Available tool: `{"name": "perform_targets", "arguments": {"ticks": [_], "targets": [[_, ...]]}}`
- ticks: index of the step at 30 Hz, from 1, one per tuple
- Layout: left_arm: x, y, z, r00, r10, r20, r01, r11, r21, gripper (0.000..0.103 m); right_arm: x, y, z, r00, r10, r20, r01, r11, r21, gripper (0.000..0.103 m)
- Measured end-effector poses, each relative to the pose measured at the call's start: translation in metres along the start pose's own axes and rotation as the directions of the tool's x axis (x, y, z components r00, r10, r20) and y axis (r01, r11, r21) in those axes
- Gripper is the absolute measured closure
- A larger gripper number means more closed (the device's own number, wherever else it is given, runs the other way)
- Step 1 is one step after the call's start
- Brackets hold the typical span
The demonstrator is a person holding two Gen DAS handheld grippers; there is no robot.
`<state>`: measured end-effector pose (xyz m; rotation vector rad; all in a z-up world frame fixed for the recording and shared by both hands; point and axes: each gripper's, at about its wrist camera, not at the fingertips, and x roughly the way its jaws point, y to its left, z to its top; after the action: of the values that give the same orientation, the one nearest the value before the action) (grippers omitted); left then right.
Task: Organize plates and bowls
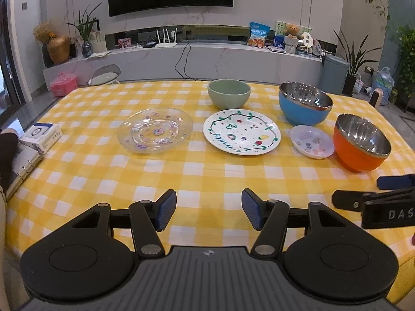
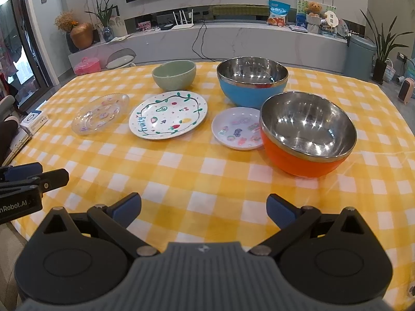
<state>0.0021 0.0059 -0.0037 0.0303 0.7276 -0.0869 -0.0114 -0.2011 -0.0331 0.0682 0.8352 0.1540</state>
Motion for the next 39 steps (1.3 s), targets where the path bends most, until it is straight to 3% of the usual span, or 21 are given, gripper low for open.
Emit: {"name": "perform_targets", "arguments": {"ticks": [6,11,15,21,26,30,35,39], "targets": [[0.006,-0.004,0.009,1.000,-0.003,0.003,0.003,1.000,-0.001,0.037,0.001,0.002,0.001,1.000,0.015,0.012,-0.016,1.000,0.004,0.003],[0.018,-0.004,0.019,0.999,-0.023,-0.030,0.023,1.000,0.010,0.042,0.003,0.004,0.001,0.996,0.032,0.079,-0.034,0.999,0.017,0.003],[0.024,0.005,0.029,0.999,-0.048,-0.014,0.048,0.999,-0.006,0.042,0.011,0.010,0.004,0.992,0.068,0.107,-0.072,0.997,0.027,0.003],[0.040,0.033,0.054,1.000,0.019,-0.018,-0.020,0.998,-0.059,0.042,0.024,0.026,0.016,0.988,0.064,0.138,-0.065,0.998,-0.001,0.003],[0.052,0.063,0.075,1.000,0.011,-0.007,-0.012,0.996,-0.084,0.042,0.031,0.033,0.030,0.977,0.092,0.191,-0.098,0.995,0.022,0.003],[0.069,0.081,0.091,0.999,0.031,-0.036,-0.033,0.997,-0.067,0.042,0.045,0.044,0.044,0.974,0.121,0.190,-0.132,0.990,0.047,0.003],[0.090,0.089,0.097,0.989,0.146,0.010,-0.146,0.989,0.025,0.042,0.065,0.059,0.061,0.964,0.163,0.209,-0.171,0.985,0.017,0.004],[0.111,0.097,0.101,0.992,0.126,-0.015,-0.125,0.992,0.031,0.042,0.083,0.068,0.074,0.962,0.161,0.219,-0.167,0.986,0.010,0.006]]}}
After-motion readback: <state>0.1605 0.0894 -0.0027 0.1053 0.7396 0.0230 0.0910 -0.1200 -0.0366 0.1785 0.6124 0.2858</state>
